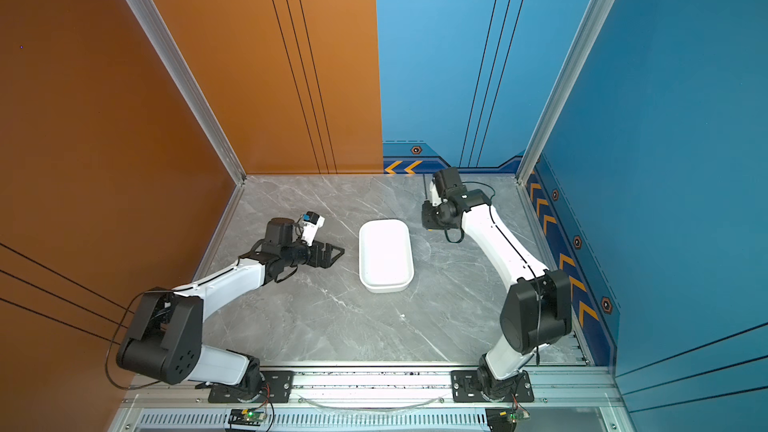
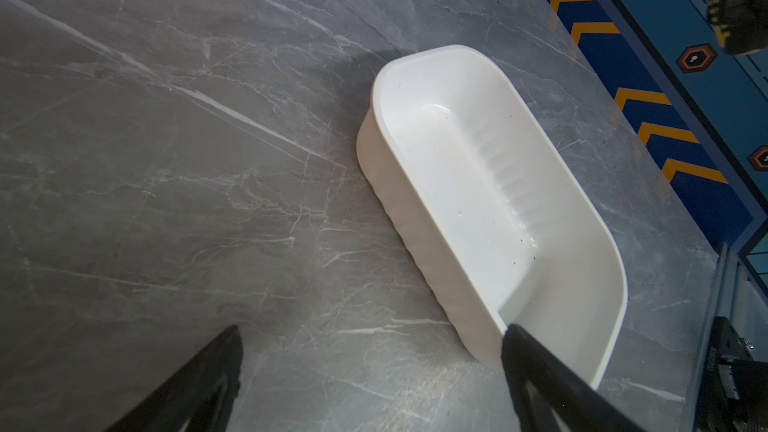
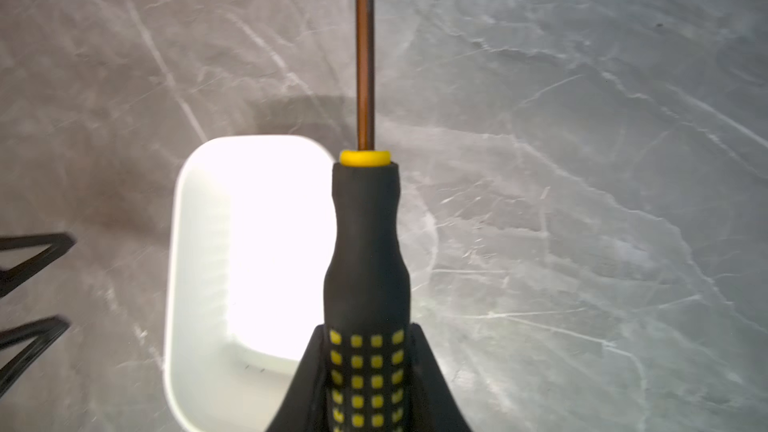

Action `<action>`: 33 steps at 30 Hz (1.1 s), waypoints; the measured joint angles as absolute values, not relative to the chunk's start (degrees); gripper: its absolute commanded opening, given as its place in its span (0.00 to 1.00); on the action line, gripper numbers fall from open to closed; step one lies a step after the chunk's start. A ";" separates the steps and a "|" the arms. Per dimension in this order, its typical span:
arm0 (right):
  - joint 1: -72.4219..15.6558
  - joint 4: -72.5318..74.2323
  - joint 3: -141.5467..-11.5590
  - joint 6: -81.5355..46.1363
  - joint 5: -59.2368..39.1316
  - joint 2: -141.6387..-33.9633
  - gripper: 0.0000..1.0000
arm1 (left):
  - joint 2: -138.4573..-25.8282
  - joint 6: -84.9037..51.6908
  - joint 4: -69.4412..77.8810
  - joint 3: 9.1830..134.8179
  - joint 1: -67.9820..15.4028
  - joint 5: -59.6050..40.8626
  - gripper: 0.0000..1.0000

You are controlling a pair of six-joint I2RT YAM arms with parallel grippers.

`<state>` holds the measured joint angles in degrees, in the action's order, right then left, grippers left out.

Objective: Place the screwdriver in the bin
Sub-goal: 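Lift the screwdriver with the right gripper and carry it over the bin, then lower the screwdriver into the bin with the right gripper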

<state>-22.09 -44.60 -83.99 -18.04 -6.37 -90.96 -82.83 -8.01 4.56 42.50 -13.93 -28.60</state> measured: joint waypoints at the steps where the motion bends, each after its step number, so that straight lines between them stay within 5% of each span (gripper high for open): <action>1: -25.26 -44.58 -83.40 -19.51 -5.13 -89.69 0.00 | -82.83 -8.03 4.64 42.70 -13.93 -28.75 0.98; 13: -40.34 -44.56 -75.09 -36.60 2.98 -87.18 0.00 | -82.96 -8.47 5.61 43.18 -13.93 -29.61 0.98; 33: -42.76 -44.38 -74.91 -42.04 0.16 -102.04 0.00 | -83.44 -8.43 5.80 43.20 -13.93 -29.63 0.98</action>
<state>-42.76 -44.38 -74.91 -42.04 0.16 -102.04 -83.44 -8.43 5.80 43.20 -13.93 -29.63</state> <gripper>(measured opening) 0.226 0.979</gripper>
